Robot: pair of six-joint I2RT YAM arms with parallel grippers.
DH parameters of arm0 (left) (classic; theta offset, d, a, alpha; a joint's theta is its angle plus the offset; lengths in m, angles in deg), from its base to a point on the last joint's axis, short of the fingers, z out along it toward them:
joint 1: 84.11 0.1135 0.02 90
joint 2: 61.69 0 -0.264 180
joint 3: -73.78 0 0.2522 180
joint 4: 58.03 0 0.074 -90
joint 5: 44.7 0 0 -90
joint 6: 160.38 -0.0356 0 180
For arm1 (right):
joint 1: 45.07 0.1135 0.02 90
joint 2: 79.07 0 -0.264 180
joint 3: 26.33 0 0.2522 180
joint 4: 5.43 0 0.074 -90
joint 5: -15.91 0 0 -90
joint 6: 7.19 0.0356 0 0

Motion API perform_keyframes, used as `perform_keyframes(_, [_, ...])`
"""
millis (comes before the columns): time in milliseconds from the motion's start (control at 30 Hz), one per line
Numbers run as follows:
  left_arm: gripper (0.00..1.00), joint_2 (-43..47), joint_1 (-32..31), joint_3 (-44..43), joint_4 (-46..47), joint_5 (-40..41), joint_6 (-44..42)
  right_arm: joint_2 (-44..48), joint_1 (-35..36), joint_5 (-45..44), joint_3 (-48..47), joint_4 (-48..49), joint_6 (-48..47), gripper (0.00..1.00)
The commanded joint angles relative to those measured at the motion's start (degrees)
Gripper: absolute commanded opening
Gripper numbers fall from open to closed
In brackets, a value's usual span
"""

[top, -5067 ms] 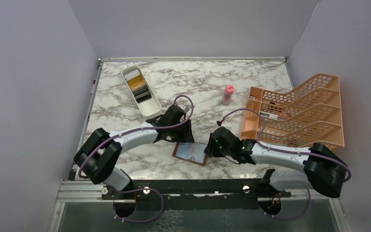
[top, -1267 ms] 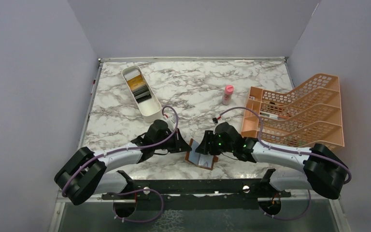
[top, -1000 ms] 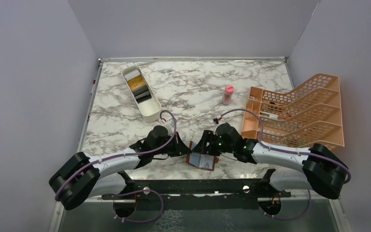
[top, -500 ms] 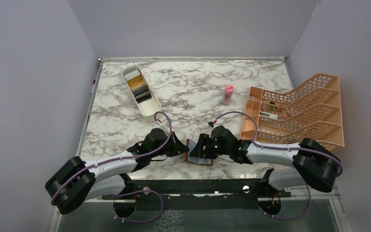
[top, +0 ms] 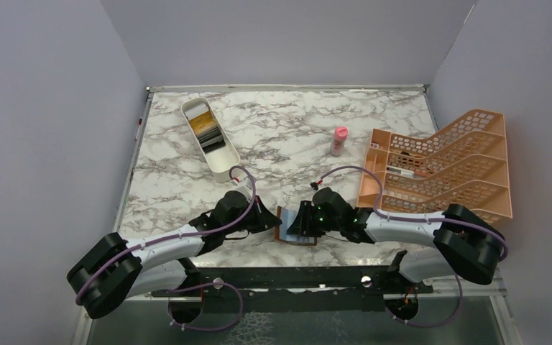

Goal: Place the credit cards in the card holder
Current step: Insert the credit card into the card holder.

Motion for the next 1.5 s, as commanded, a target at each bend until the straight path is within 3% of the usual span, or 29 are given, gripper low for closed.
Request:
perform_keyframes(0, [0.0,1.0,-0.4,0.81,2.55,1.19,0.19,1.94,0.3,-6.54,-2.02,-7.34,-1.72,0.45])
perform_keyframes(267, [0.0,-0.05,-0.42,0.43,1.71,1.54,-0.45,6.25,0.3,-10.86,-1.16,-12.43,-3.4,0.49])
perform_keyframes(567, [0.0,1.16,-0.42,0.96,0.84,1.78,-0.6,6.69,0.32,-13.89,-2.69,-15.14,-4.84,0.4])
perform_keyframes(767, [0.01,2.25,-0.36,0.52,-1.59,2.92,-0.81,7.82,0.34,-21.43,-6.15,-26.31,-5.83,0.41])
perform_keyframes(933, [0.18,2.55,-0.39,-0.35,-4.16,4.36,-1.43,12.69,0.33,-22.03,-7.81,-31.27,-5.94,0.43])
perform_keyframes(1133, [0.3,3.4,-0.42,-1.04,-6.96,6.13,-1.59,17.48,0.33,-12.47,-6.65,-20.36,-9.02,0.37])
perform_keyframes(1467, [0.4,7.54,-0.39,-8.82,-23.67,15.55,-6.65,7.31,0.3,-11.48,-5.51,-13.94,-8.17,0.23])
